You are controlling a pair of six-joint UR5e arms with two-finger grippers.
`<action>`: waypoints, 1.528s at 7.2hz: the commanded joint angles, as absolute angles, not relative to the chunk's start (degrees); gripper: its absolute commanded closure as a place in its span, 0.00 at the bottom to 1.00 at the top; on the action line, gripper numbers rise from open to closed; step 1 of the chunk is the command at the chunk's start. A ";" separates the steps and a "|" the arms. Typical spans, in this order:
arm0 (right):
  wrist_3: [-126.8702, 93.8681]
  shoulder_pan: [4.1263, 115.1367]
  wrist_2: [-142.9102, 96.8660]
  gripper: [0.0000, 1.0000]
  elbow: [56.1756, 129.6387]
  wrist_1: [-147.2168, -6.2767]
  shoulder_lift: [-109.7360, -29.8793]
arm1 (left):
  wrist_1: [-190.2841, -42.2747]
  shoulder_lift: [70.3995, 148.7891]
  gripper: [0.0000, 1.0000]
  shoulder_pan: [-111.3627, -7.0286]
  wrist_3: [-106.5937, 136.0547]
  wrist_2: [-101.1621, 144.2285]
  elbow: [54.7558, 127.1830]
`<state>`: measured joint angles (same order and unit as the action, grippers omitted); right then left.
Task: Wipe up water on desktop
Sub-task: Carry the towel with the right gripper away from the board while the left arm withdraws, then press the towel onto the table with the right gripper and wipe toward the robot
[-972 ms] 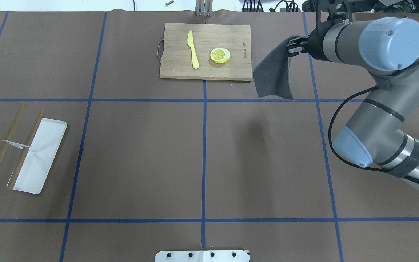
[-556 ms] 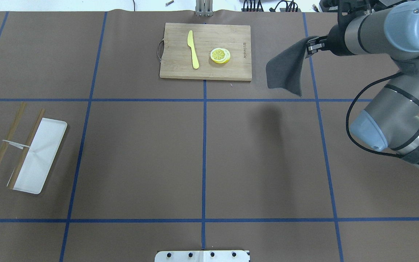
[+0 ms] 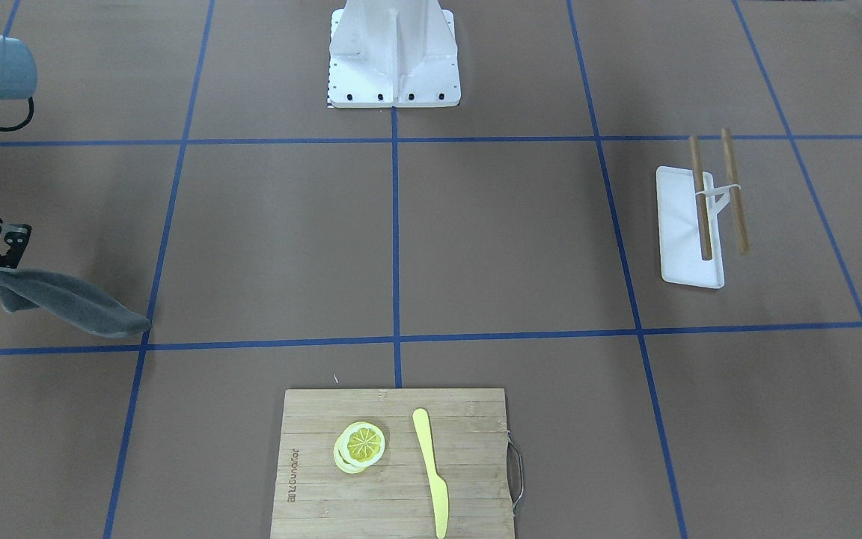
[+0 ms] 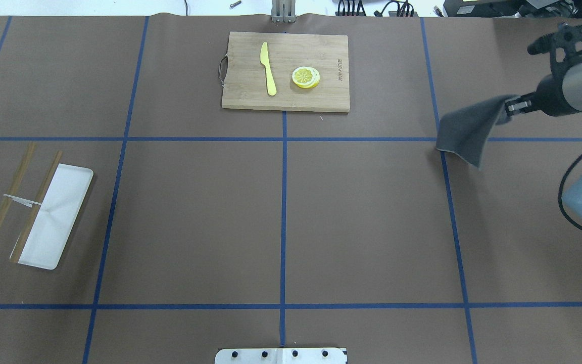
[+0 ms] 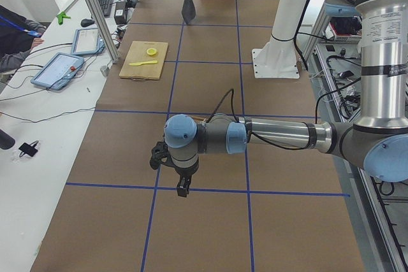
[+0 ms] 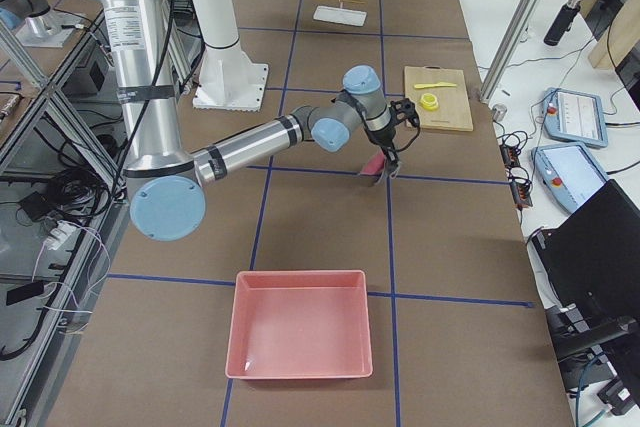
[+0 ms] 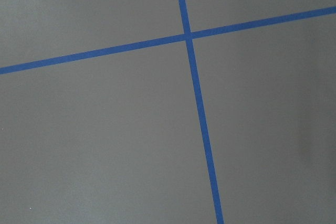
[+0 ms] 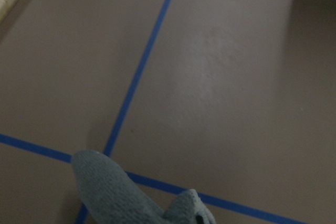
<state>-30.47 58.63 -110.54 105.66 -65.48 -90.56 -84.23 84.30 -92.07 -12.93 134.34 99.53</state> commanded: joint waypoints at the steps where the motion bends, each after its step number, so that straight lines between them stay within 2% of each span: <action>1: -21.23 58.62 -105.25 1.00 104.16 -65.74 -97.45 | -84.29 84.20 0.01 -92.11 -13.01 134.38 99.32; 2: -19.79 58.36 -104.34 1.00 104.15 -69.14 -96.86 | -84.29 84.29 0.01 -92.11 -13.01 134.30 99.32; 4: -24.57 55.57 -103.09 1.00 104.15 -75.21 -88.81 | -84.29 84.20 0.01 -92.11 -13.01 134.30 99.32; 8: -54.06 37.49 -98.72 1.00 102.48 -81.03 -69.39 | -84.37 84.29 0.01 -92.11 -13.01 134.30 98.88; 9: -60.84 33.35 -96.00 1.00 102.74 -80.95 -66.47 | -84.37 84.29 0.01 -92.11 -13.01 134.30 98.88; 11: -65.56 29.45 -93.00 1.00 105.62 -80.95 -66.61 | -84.37 84.46 0.01 -92.11 -13.01 134.30 98.79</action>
